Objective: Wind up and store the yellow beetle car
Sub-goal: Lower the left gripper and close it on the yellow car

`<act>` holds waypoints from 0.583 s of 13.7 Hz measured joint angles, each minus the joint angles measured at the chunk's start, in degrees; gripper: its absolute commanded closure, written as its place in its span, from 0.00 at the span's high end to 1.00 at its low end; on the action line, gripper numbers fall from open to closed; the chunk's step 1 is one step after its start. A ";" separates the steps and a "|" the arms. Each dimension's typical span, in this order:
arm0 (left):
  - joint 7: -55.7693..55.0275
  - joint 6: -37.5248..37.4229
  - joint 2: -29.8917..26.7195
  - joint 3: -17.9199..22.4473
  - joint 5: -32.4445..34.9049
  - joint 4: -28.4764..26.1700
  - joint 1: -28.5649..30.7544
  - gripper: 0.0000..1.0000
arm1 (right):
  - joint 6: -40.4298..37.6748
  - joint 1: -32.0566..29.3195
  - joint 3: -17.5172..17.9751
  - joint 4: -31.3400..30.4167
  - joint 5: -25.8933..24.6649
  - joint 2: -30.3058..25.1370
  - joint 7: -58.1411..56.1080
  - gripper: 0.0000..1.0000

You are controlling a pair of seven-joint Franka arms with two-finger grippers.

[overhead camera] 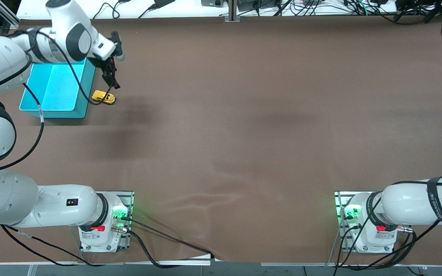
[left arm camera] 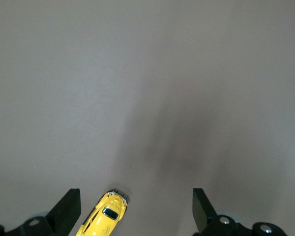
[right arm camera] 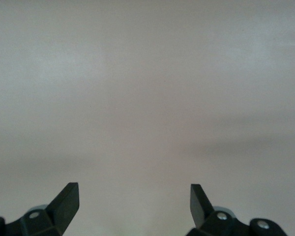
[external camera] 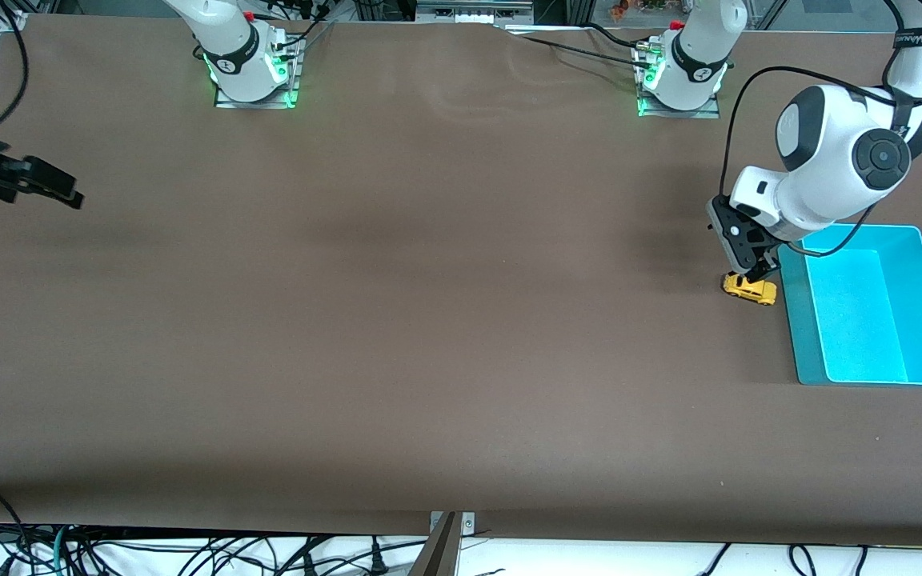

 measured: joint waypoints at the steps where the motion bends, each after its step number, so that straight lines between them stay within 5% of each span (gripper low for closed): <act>1: 1.32 0.76 -0.10 0.05 0.00 -1.30 0.43 1.00 | 0.33 0.24 -0.01 -0.18 0.24 0.20 0.00 1.00; 8: 9.57 6.00 0.01 0.16 -0.02 -5.97 5.10 1.00 | 0.49 0.98 -0.02 0.00 0.30 0.25 0.00 1.00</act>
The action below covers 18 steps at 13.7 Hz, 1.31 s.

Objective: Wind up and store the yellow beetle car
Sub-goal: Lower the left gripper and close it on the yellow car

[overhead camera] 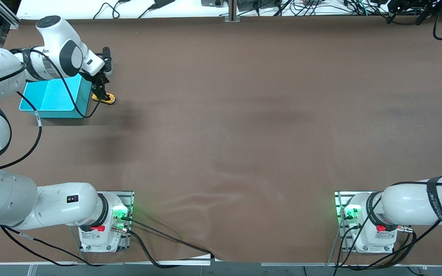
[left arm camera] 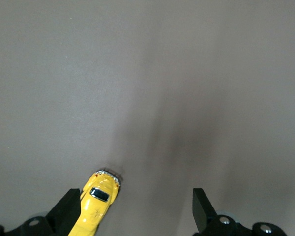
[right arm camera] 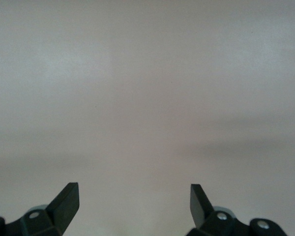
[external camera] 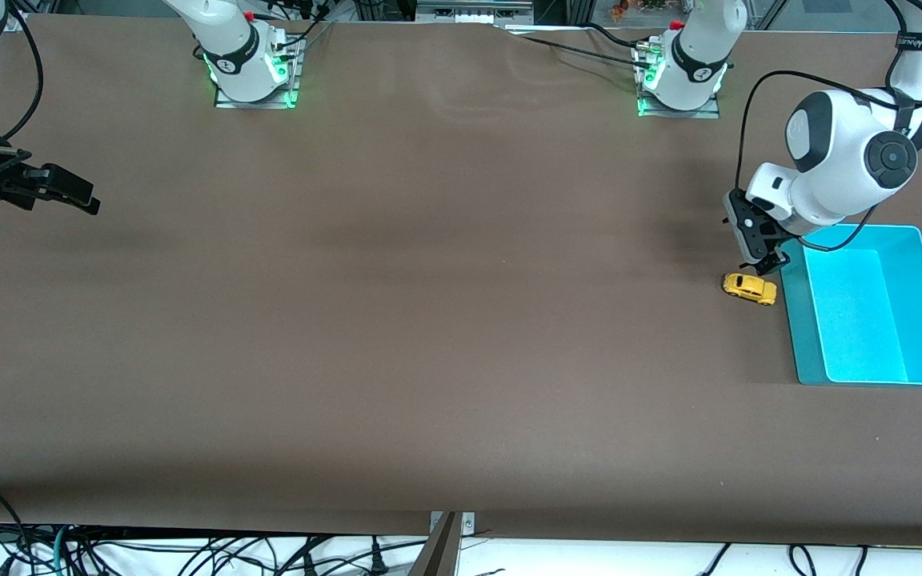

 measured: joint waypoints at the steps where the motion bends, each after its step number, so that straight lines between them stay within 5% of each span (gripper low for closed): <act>1: 2.82 1.46 0.25 0.00 -0.01 -0.54 0.23 1.00 | 0.00 0.00 0.00 0.00 0.00 0.01 0.00 1.00; 8: 20.58 10.59 7.34 0.07 -3.10 -1.38 2.86 1.00 | -0.64 -0.09 -1.46 -0.01 0.00 0.57 -0.18 1.00; 18: 26.87 17.15 11.33 0.18 -3.10 -1.13 5.91 1.00 | -0.67 -0.07 -1.84 -0.01 0.00 0.91 -0.23 1.00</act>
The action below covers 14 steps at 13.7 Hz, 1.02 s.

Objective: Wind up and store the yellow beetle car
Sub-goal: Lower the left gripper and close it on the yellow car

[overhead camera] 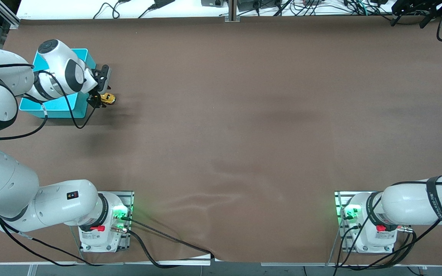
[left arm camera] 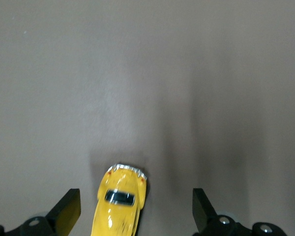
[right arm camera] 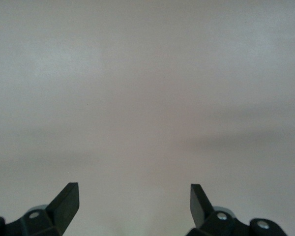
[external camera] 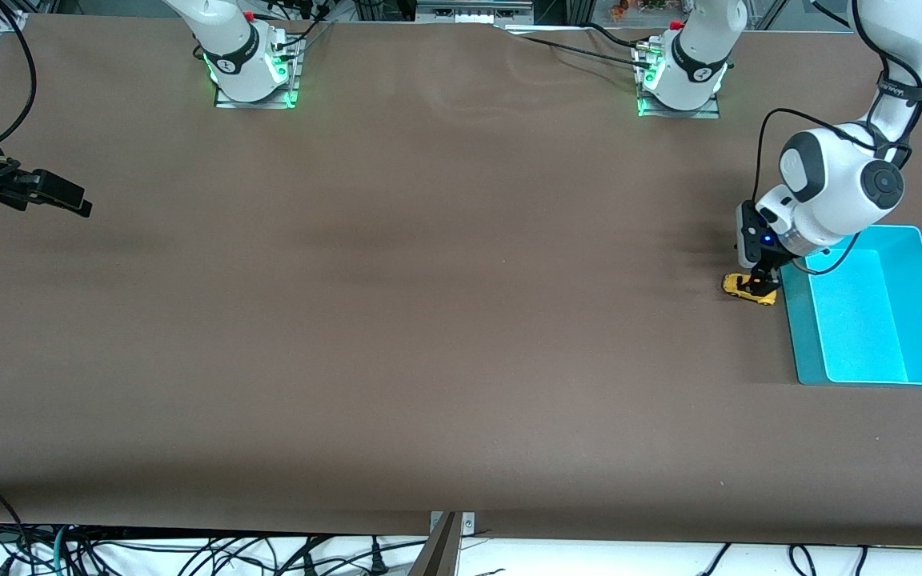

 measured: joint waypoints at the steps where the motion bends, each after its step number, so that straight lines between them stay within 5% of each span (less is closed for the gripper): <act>1: 0.72 0.67 0.00 0.01 0.00 0.26 0.51 1.00 | 0.00 0.00 0.00 0.00 0.00 0.00 0.00 1.00; 12: 1.04 7.27 4.56 0.21 0.00 0.49 0.94 0.99 | -0.24 0.00 -0.02 0.00 0.00 0.00 0.00 1.00; 13: 1.24 7.77 4.83 0.26 0.00 0.49 1.00 0.92 | -0.25 -0.01 -0.02 0.00 0.00 0.01 0.00 1.00; 14: 1.92 8.04 5.04 0.29 0.00 0.50 1.08 0.74 | -0.26 -0.01 -0.03 0.00 0.01 0.01 0.00 1.00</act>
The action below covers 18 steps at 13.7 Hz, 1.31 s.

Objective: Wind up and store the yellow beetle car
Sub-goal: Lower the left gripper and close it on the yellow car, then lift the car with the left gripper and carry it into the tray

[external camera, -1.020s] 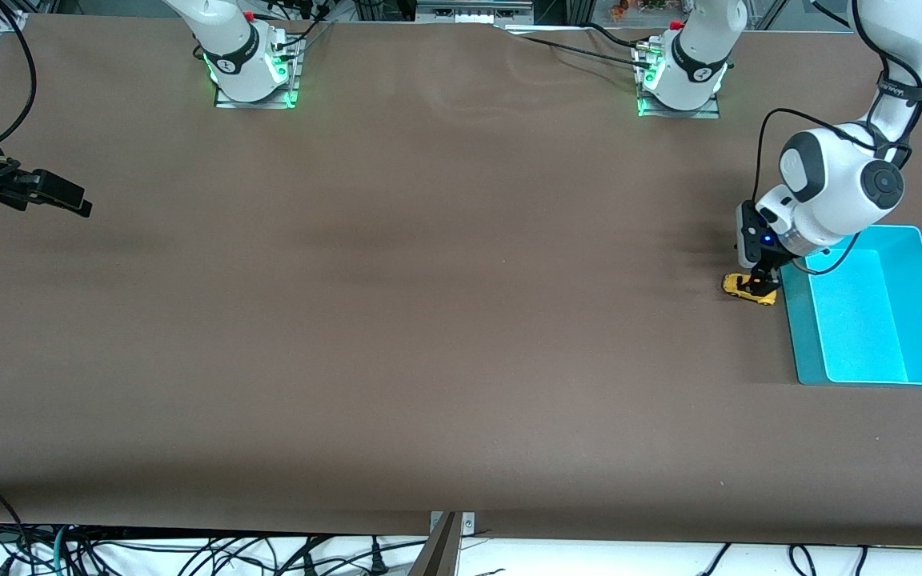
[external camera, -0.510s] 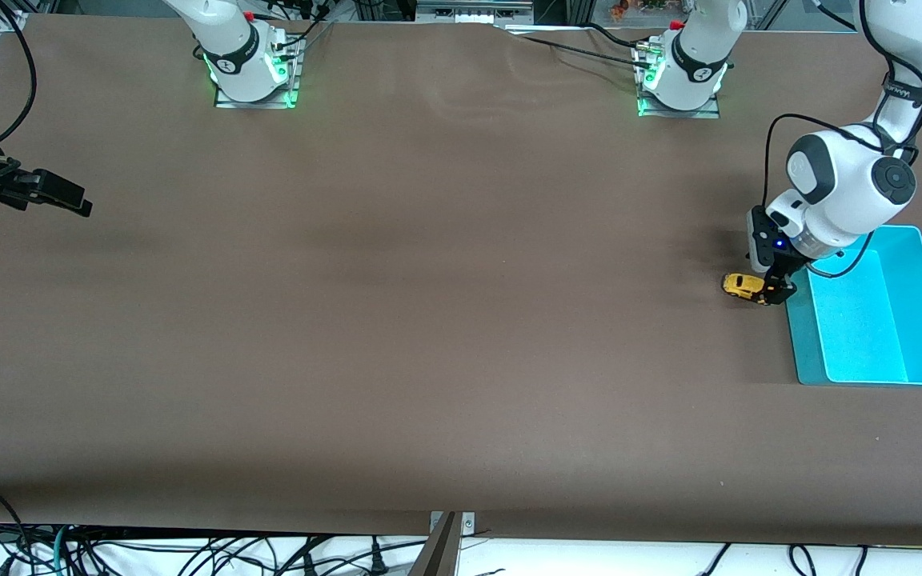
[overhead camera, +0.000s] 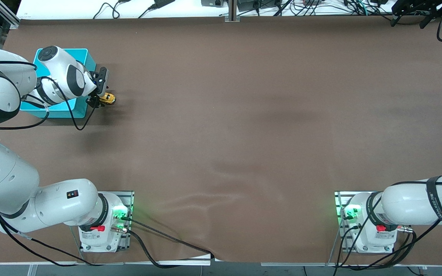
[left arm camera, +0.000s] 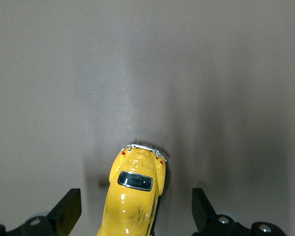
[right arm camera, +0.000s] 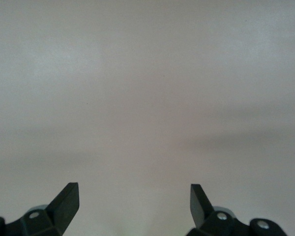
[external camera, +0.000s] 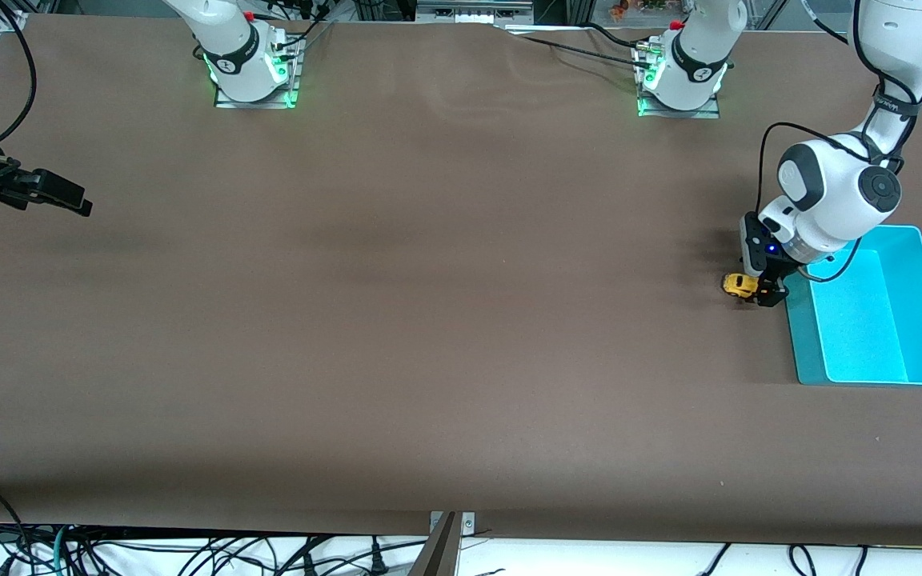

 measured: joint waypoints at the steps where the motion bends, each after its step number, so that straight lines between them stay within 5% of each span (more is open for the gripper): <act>1: 0.53 0.05 0.11 0.03 0.00 0.01 0.12 0.63 | -0.01 0.00 -0.01 0.00 0.00 0.00 0.00 1.00; 4: 1.19 0.11 0.12 0.06 0.00 0.16 0.77 0.37 | -0.02 -0.01 -0.11 0.00 0.00 0.01 0.00 1.00; 13: 1.40 0.06 -0.58 -0.07 0.00 1.36 1.32 0.33 | -0.12 -0.02 -0.42 0.00 0.11 0.04 0.00 1.00; 18: -4.66 -10.30 -5.52 -2.77 -0.02 4.63 1.31 0.33 | -0.14 -0.02 -0.42 0.00 0.15 0.05 0.00 1.00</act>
